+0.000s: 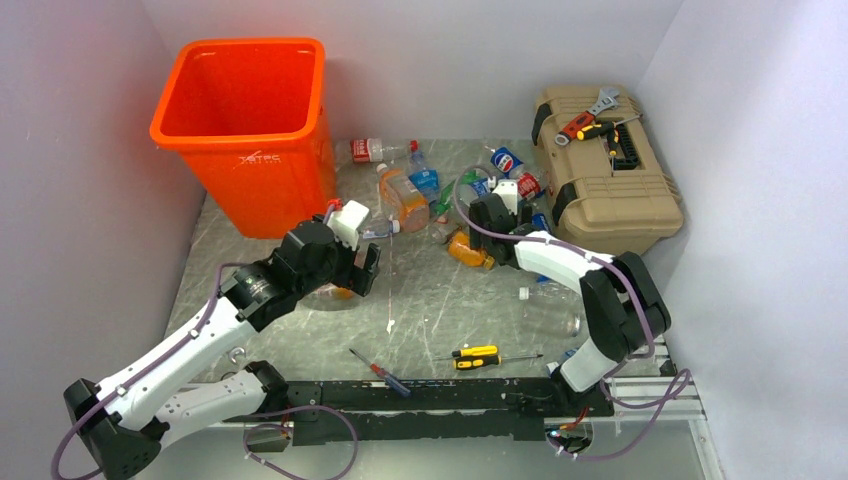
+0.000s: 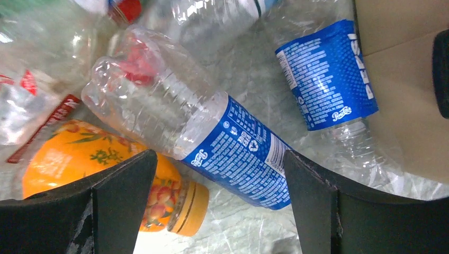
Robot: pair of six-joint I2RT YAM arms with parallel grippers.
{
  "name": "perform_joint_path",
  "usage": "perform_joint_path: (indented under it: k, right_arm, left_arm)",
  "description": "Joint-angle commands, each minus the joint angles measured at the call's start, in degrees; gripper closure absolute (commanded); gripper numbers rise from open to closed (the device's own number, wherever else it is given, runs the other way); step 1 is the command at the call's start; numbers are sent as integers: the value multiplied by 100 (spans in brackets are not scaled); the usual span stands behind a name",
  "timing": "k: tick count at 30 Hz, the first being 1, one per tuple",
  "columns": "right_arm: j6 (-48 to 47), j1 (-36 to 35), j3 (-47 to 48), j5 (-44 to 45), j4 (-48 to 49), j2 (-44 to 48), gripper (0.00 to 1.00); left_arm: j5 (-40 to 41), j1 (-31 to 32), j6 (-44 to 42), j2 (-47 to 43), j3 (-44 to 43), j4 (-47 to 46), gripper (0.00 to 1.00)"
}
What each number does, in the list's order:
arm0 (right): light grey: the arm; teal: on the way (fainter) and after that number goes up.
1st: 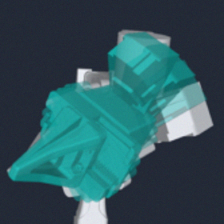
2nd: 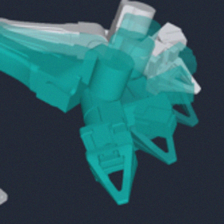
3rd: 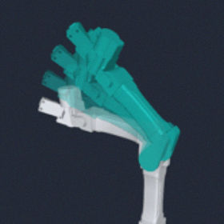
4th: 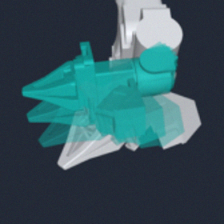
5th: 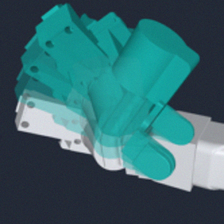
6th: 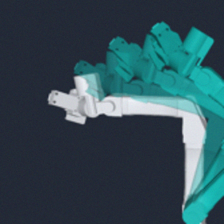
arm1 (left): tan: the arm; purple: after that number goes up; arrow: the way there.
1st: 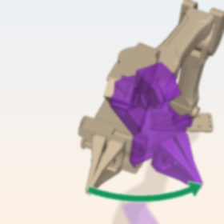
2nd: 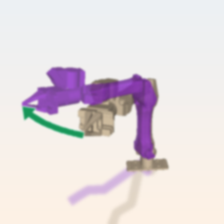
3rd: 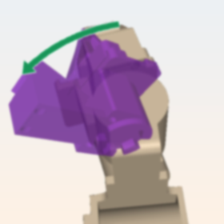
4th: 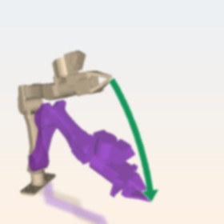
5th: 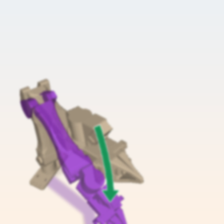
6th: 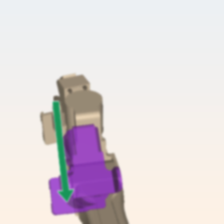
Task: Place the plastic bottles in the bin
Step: Pick up the plastic bottle at the center of the board.
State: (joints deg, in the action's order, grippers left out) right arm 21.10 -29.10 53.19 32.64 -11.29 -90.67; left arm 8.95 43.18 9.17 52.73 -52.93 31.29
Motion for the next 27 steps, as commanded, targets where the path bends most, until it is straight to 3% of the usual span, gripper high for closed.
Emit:
perform_joint_path:
  k: [1, 10, 15, 19, 27]
  right_arm:
    - [-261, 119, 191, -251, 51, -202, 8]
    - [-241, 142, -39, -726, 304, -199, 21]
    - [-114, 143, 51, -710, -10, -249, 5]
    - [-149, 180, -61, -785, -98, -227, 3]
    - [-75, 256, -169, -1056, -4, -418, 18]
  left_arm:
    - [119, 45, -28, 0, -95, -52, 3]
    - [135, 54, -31, 87, -94, -36, 3]
    - [181, 61, -32, 120, -101, -10, 3]
    - [215, 77, -51, 124, -104, -9, 3]
    - [288, 81, -51, 151, -102, 19, 4]
